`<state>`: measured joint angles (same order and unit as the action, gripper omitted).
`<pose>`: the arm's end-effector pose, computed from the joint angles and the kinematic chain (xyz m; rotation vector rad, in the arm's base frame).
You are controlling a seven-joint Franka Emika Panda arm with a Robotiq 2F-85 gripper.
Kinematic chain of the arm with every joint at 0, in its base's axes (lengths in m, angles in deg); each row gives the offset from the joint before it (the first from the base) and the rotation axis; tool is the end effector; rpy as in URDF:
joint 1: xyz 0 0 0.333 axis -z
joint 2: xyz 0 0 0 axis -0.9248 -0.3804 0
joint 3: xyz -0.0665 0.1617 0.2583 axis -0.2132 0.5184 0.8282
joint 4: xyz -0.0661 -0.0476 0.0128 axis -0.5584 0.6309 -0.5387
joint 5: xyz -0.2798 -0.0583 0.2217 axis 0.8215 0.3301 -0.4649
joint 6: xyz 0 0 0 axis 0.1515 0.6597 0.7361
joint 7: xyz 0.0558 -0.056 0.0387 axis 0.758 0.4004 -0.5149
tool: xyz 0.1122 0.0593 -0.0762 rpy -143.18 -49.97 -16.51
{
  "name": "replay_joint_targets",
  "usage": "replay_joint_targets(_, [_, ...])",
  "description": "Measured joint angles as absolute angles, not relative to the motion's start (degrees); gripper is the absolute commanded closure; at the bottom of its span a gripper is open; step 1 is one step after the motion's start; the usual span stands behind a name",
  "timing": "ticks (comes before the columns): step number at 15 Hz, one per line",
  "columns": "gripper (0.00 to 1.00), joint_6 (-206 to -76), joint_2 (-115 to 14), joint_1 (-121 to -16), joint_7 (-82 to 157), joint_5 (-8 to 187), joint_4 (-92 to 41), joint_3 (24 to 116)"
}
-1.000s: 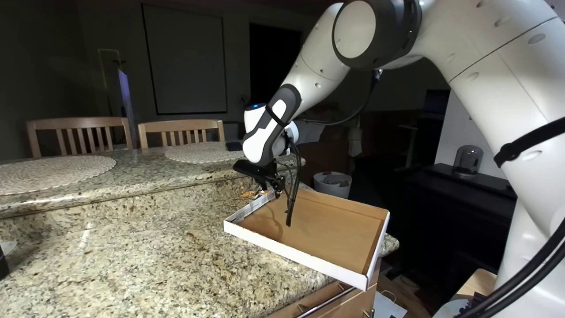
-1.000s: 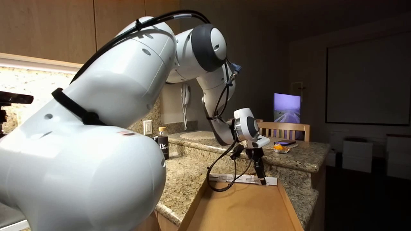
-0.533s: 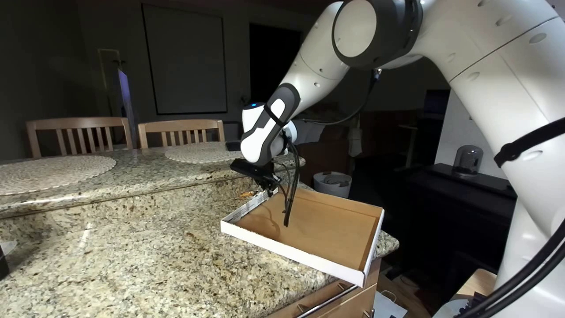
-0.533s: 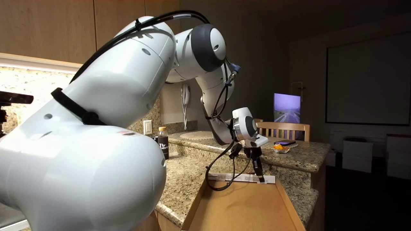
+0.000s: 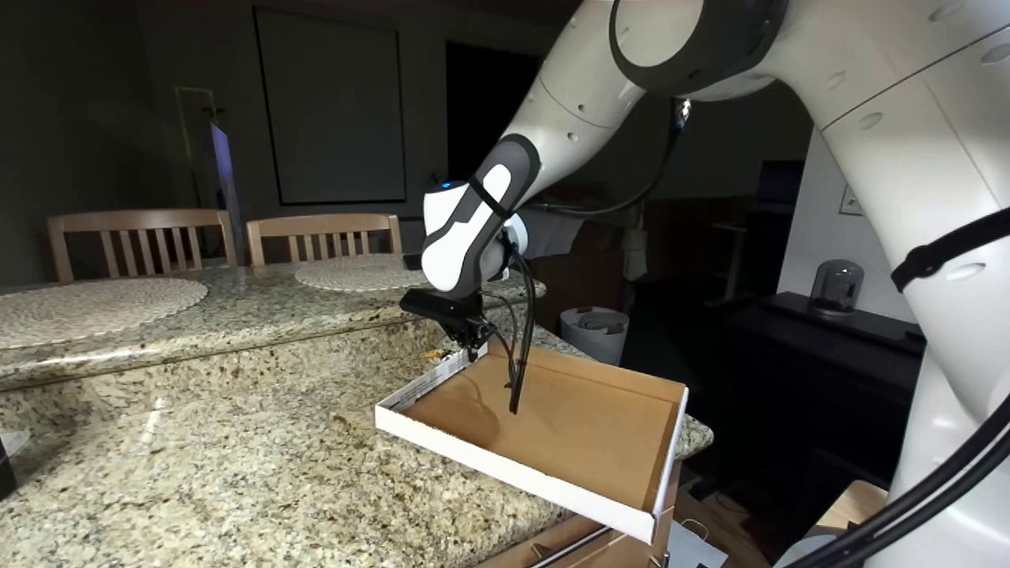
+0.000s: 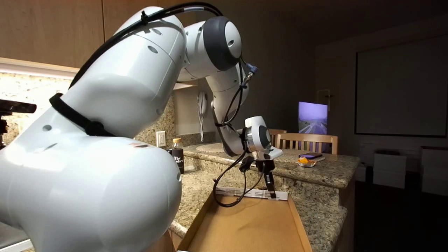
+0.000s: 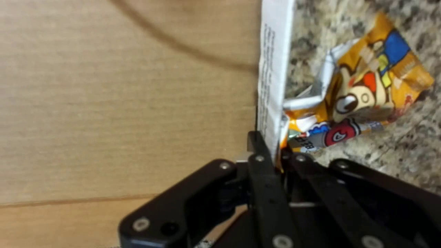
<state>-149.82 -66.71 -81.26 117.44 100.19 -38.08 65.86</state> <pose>0.6360 0.0623 0.2115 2.5265 -1.6771 0.3566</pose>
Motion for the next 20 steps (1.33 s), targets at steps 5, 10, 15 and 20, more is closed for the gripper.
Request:
replay_joint_targets(5, [0.66, -149.6, -63.7, -82.0, 115.5, 100.2, -41.7, 68.7])
replay_joint_targets(10, [0.41, -146.9, -63.5, -83.2, 115.3, 100.5, -41.6, 68.9])
replay_joint_targets(15, [0.09, -143.6, -61.5, -83.2, 111.6, 100.9, -42.1, 69.5])
replay_joint_targets(20, [0.00, -143.6, -58.5, -83.1, 103.9, 101.0, -42.4, 71.2])
